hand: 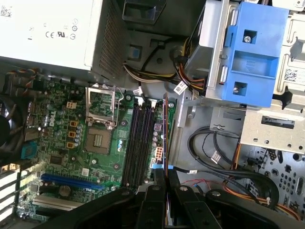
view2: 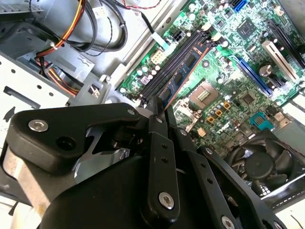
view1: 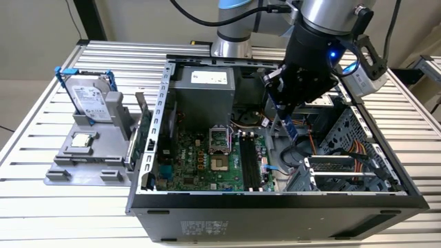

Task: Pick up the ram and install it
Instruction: 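Insert the ram into the slot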

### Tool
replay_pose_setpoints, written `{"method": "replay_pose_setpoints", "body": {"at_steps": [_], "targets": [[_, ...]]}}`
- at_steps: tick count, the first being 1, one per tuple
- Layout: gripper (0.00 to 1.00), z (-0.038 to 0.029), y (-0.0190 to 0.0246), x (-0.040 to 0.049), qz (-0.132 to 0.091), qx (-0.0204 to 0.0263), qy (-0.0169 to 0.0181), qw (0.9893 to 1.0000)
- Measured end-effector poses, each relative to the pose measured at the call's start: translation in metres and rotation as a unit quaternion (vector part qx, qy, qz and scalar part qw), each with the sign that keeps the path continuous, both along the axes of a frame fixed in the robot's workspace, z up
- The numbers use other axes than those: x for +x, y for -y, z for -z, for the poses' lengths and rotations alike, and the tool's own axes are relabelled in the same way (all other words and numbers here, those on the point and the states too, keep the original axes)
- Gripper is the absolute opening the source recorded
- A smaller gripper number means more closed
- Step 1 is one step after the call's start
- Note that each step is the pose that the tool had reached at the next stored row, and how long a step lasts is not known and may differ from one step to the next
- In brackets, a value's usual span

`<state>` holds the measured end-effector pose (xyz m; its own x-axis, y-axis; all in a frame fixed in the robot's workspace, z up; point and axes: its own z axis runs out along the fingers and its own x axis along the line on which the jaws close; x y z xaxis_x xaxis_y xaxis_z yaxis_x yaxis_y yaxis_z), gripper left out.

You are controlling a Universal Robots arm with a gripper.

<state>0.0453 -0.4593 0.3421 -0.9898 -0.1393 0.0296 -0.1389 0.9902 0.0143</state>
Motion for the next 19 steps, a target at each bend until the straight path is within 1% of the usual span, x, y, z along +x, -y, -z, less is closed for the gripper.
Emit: {"method": "replay_pose_setpoints", "body": {"at_steps": [9, 13, 19], "targets": [[0.00, 0.0080, 0.0000, 0.0000, 0.005, -0.0004, 0.0000, 1.0000], [0.00, 0.0121, 0.0001, 0.0000, 0.022, -0.0005, 0.0000, 0.9998], [0.00, 0.0191, 0.0000, 0.0000, 0.048, -0.0005, 0.0000, 0.9989]]}}
